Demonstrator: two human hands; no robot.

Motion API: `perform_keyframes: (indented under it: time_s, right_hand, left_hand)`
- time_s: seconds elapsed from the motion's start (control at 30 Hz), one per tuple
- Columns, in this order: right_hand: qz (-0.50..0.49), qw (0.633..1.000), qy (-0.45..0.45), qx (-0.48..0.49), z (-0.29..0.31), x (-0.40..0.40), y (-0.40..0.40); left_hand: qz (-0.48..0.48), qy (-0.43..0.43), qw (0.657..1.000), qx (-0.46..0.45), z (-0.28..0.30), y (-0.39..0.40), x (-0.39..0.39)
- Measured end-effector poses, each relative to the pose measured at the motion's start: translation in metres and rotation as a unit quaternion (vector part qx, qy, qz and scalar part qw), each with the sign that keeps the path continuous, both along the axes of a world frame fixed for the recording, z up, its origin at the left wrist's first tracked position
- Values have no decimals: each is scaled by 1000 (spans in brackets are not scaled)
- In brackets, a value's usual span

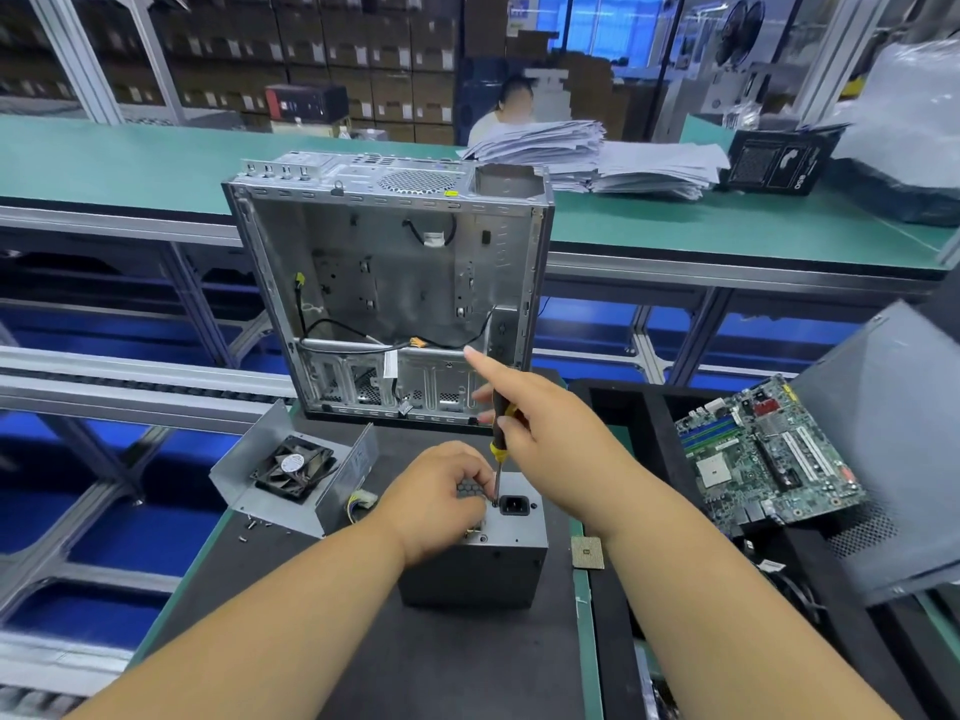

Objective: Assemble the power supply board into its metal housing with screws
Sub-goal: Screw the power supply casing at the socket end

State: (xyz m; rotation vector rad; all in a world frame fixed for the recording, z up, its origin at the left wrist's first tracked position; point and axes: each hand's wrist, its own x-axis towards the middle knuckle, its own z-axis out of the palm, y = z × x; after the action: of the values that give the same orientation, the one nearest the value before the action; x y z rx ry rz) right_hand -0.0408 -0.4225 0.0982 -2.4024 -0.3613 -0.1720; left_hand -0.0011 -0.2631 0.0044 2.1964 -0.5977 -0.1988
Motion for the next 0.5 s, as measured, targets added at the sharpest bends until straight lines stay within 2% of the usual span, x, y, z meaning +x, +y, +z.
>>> perform_keyframes:
  time_s: [0.23, 0.4, 0.5]
  right_hand:
    - [-81, 991, -89, -55, -10, -3, -2]
    - [-9, 999, -34, 23, -15, -8, 1]
    - [-25, 999, -48, -2, -13, -7, 0]
  left_hand:
    - [6, 1, 1000, 6, 0, 0, -2]
    - [5, -1, 1000, 11, 1, 0, 0]
    - [6, 5, 1000, 10, 0, 0, -1]
